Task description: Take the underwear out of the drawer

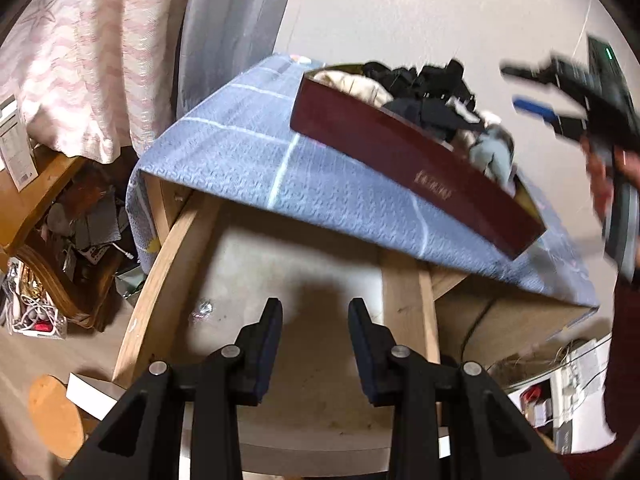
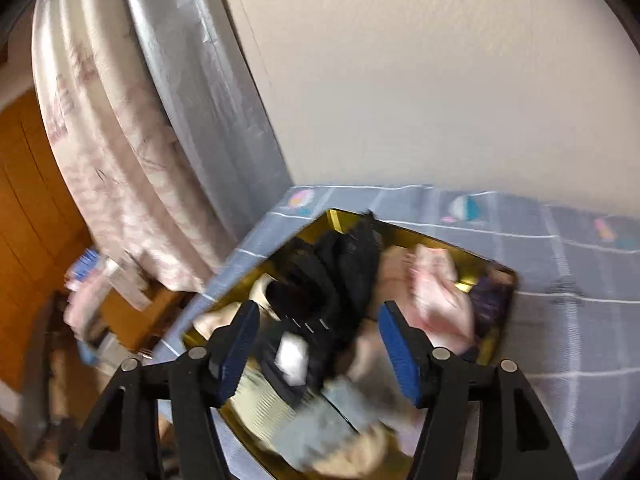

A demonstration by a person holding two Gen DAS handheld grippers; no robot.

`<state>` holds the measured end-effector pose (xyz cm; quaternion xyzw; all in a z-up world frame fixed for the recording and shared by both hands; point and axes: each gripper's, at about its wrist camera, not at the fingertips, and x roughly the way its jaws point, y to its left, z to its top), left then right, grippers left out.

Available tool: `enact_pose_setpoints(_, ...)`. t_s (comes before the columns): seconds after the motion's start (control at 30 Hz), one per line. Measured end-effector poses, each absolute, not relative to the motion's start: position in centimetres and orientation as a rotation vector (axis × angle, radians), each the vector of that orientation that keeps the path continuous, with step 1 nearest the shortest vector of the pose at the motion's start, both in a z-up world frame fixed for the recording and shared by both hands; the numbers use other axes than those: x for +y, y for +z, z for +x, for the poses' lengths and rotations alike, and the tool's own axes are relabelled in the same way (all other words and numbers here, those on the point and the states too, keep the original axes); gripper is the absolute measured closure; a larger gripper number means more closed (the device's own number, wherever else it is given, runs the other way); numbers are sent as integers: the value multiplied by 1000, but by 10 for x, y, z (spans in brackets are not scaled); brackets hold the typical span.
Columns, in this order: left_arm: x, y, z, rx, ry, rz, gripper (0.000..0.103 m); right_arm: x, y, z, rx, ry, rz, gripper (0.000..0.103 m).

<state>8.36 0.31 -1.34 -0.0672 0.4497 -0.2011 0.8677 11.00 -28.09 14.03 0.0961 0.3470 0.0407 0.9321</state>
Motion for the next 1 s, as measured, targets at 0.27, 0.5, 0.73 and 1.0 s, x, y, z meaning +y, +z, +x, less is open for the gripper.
enact_pose_setpoints(0.27,-22,-2,74,877,-346,2,69,-266,114,43,660,51,151,38)
enact_pose_setpoints(0.5,-26,9,59,813,-246,35,69,-230,86,4,681,85,167,30)
enact_pose_setpoints(0.73,-24,26,48,752,-152,71,69,-199,67,-19,702,68,150,16)
enact_pose_setpoints(1.0,-31,35,28,720,-144,115,69,-180,63,-41,697,25,108,6)
